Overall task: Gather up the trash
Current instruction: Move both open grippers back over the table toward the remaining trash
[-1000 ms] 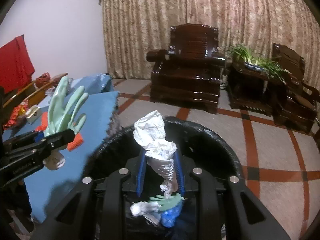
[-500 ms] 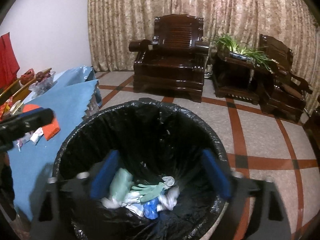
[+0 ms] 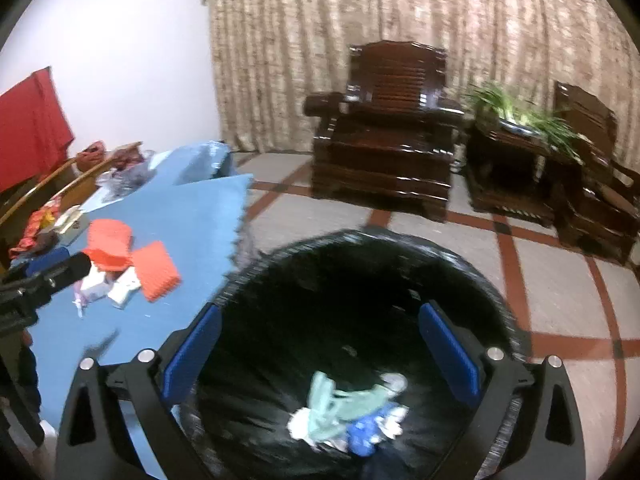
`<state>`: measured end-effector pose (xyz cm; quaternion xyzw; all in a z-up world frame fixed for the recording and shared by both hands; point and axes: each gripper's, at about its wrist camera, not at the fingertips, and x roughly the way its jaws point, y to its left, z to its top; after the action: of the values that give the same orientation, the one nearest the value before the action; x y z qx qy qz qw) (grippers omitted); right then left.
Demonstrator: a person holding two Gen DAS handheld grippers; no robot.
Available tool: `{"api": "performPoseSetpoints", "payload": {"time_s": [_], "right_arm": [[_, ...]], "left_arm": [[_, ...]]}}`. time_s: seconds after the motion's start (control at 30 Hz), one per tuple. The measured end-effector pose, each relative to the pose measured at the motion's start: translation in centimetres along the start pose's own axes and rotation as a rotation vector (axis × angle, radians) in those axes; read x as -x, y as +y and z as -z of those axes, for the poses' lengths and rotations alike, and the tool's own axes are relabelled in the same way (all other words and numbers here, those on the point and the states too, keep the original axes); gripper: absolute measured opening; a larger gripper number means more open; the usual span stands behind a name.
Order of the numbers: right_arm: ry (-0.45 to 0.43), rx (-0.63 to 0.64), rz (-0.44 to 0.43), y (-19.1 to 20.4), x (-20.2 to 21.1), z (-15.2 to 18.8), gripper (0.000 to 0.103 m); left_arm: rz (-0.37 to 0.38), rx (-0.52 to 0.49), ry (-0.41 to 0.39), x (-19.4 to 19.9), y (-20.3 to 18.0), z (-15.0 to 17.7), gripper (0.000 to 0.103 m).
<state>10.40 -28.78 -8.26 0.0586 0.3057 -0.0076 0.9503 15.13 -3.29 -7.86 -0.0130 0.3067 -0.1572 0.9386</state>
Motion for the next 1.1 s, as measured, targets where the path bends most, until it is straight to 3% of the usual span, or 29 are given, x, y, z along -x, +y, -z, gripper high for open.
{"api": "performPoseSetpoints", "payload": {"time_s": [0.47, 0.8, 0.9, 1.1], "right_arm": [[-0.015, 0.119, -0.183, 11.4, -5.0, -2.1, 0.097], [0.003, 0.143, -0.234, 17.2, -9.7, -1.8, 0.097], [0.016, 0.154, -0.232, 18.6, -11.3, -1.4, 0.097], [0.042, 0.171, -0.209, 19.7, -13.7, -0.9, 0.096]], "left_arm": [[-0.253, 0.11, -0.032, 3.2, 11.8, 1.1, 0.093], [-0.342, 0.161, 0.007, 0.9, 16.5, 3.2, 0.092], [-0.352, 0.171, 0.037, -0.3, 17.5, 3.9, 0.082], [-0.353, 0.209, 0.107, -3.4, 19.3, 5.0, 0.079]]}}
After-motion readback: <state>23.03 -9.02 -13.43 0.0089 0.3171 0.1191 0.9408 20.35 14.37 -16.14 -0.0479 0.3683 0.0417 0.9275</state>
